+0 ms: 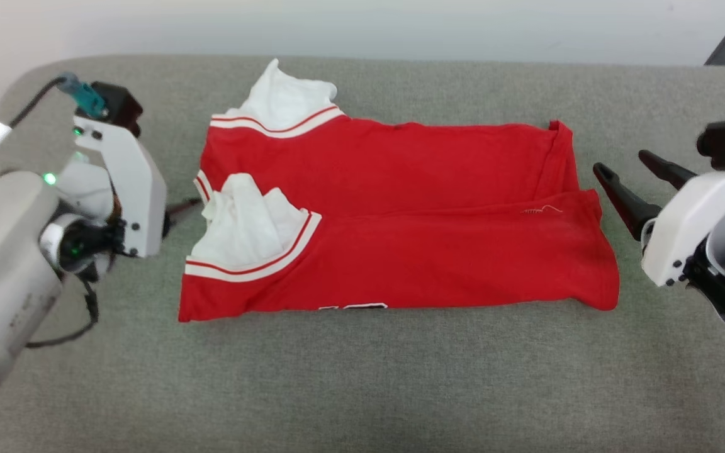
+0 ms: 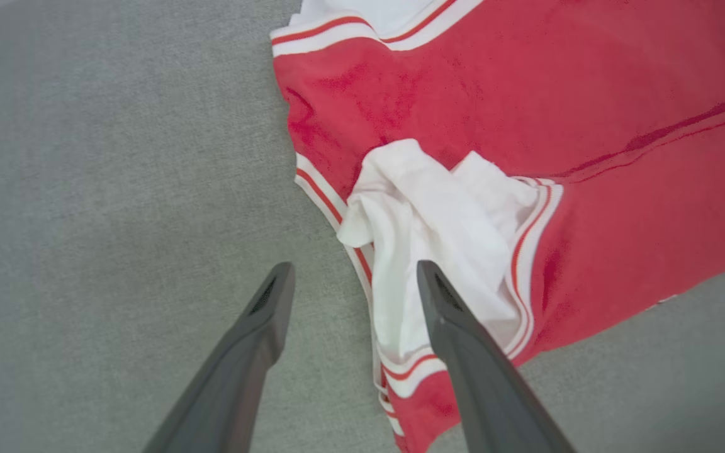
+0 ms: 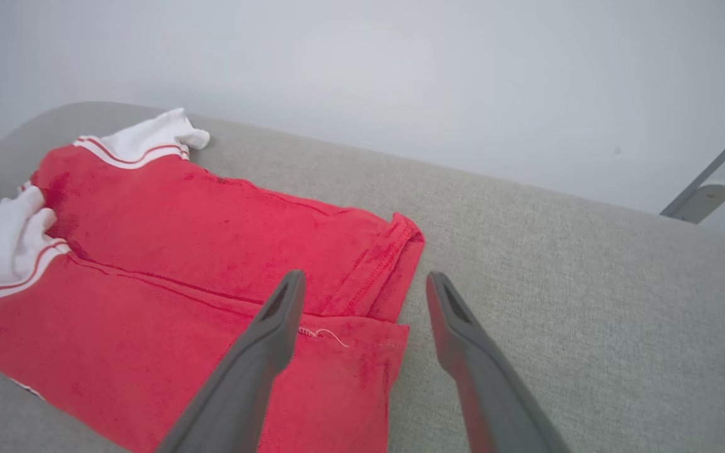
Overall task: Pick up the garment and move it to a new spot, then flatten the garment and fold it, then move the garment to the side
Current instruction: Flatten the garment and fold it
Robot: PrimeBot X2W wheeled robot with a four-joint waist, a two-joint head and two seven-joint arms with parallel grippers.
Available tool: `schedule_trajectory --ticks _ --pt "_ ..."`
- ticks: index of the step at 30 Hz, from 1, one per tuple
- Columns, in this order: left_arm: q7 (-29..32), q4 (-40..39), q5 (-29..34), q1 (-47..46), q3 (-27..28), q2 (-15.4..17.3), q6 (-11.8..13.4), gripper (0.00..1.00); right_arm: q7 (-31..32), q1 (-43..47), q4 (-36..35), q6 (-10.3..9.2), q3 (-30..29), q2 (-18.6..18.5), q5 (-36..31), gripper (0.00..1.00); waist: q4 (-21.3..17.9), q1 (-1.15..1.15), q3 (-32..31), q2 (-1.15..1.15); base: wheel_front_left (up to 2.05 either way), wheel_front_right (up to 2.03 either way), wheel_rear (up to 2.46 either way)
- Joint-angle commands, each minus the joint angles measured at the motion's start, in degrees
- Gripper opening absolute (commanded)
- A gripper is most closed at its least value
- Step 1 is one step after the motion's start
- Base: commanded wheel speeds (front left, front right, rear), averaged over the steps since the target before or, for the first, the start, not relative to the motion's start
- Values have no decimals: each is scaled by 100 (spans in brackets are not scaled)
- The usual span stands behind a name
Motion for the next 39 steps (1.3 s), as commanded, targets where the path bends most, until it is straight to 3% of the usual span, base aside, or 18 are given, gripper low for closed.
schedule_trajectory --ticks 1,5,10,11,15,18,22,33,34,35,36,39 --pt "168 -119 -84 103 1 11 100 100 -99 173 -153 -9 -121 34 -105 100 49 0 -132 0 0 0 0" --pt "787 -690 -546 293 36 36 371 100 -367 573 -610 -9 -652 202 -336 100 43 0 -213 0 0 0 0" --pt "1312 -1485 -721 492 -81 272 901 100 -465 1069 -1210 -9 -1294 550 -659 100 -17 0 -224 0 0 0 0" --pt "1312 -1485 -721 492 -81 272 901 100 -465 1069 -1210 -9 -1294 550 -659 100 -17 0 -224 0 0 0 0" --pt "1542 -1872 -683 619 -182 549 1350 100 -368 1409 -1640 -9 -1678 849 -861 100 -121 0 -184 0 0 0 0" --pt "1534 -1958 -593 748 -254 720 1547 100 -290 1613 -1910 -9 -1881 1027 -930 100 -203 0 -138 0 0 0 0" --pt "1243 -1795 -551 951 -232 795 1590 100 -189 1836 -2198 -9 -2095 1211 -979 100 -297 0 -83 0 0 0 0" --pt "578 -544 -821 1458 -119 368 1129 100 163 2255 -2635 -9 -2523 1493 -1048 100 -404 0 -46 0 0 0 0" --pt "543 -423 -882 1498 -94 316 1085 97 239 2300 -2631 -9 -2546 1499 -1067 100 -405 0 -48 0 0 0 0" --pt "517 -340 -893 1525 -99 253 979 33 323 2327 -2631 -9 -2564 1517 -1062 100 -406 0 -49 0 0 0 0" --pt "480 -273 -887 1539 -114 197 878 0 428 2356 -2623 -9 -2583 1536 -1048 100 -403 0 -50 0 0 0 0" --pt "422 -21 -926 1563 -110 53 682 0 874 2472 -2580 -9 -2501 1504 -979 100 -375 0 -42 0 0 0 0"
